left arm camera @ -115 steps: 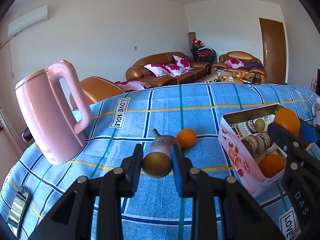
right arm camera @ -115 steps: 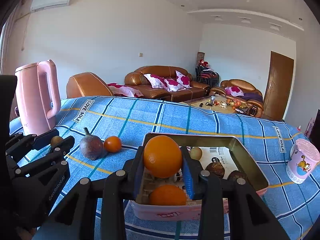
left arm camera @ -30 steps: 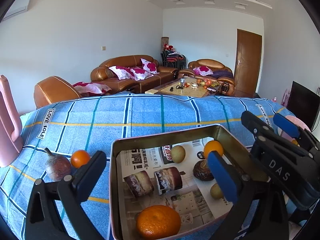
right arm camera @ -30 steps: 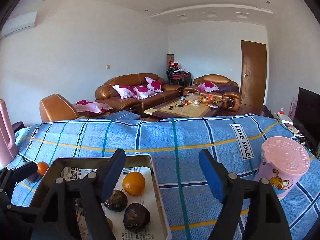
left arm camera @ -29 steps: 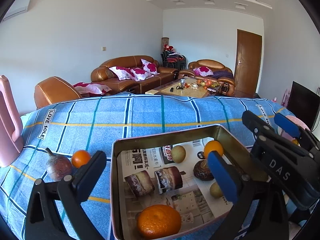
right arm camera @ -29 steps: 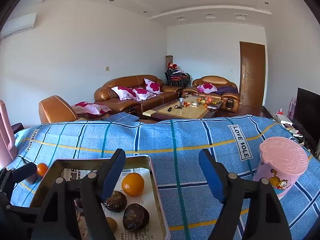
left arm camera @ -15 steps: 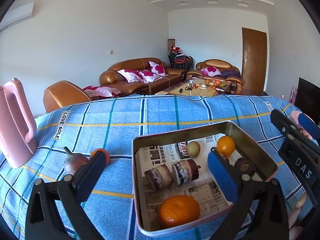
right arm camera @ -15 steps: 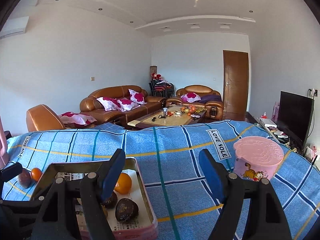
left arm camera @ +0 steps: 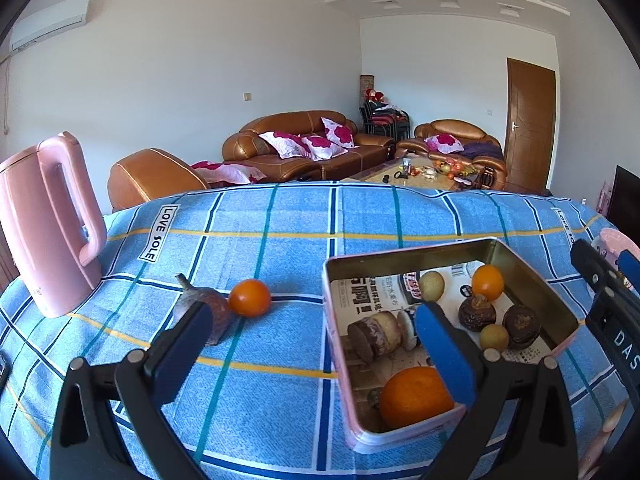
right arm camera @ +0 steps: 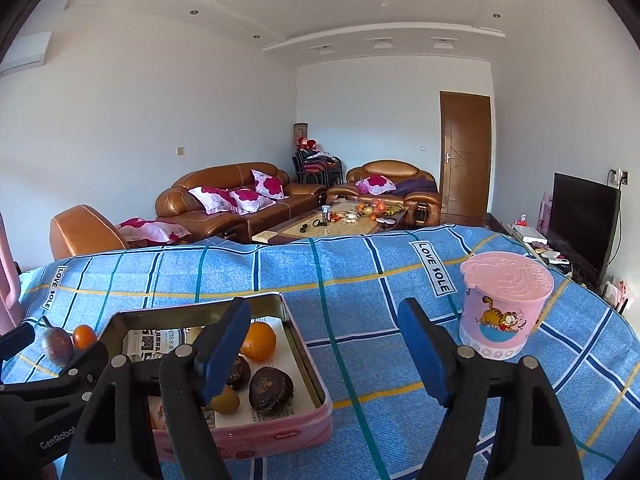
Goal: Organize fruits
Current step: 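Withdraw both open tools from the tin toward the remaining loose fruits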
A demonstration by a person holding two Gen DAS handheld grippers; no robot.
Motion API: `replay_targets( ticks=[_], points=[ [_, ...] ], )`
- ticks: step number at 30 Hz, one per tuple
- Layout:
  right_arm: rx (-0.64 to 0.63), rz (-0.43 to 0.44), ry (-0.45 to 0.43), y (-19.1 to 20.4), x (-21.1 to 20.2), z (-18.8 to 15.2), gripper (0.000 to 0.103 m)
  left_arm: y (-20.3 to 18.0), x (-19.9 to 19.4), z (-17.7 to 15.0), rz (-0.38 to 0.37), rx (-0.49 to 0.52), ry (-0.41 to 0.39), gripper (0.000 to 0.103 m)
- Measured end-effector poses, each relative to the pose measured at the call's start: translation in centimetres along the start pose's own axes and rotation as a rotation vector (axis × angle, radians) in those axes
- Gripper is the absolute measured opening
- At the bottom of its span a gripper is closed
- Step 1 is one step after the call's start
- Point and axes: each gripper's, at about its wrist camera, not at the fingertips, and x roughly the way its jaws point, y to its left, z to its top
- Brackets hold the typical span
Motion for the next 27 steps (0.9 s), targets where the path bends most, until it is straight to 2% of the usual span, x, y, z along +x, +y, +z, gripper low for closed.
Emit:
replay_targets(
  ticks=[13, 27],
  points=[
    [0.014, 0.040, 0.050, 4.2, -0.1, -0.4, 0.078, 3.5, 0.9, 0.0, 0.066, 0.051, 0.029, 0.103],
    [-0.064, 0.158, 0.053, 11.6, -0.3, -0.5, 0.078, 11.8, 3.6, 0.4, 0.186, 0.003, 0.096, 0.103]
  ],
)
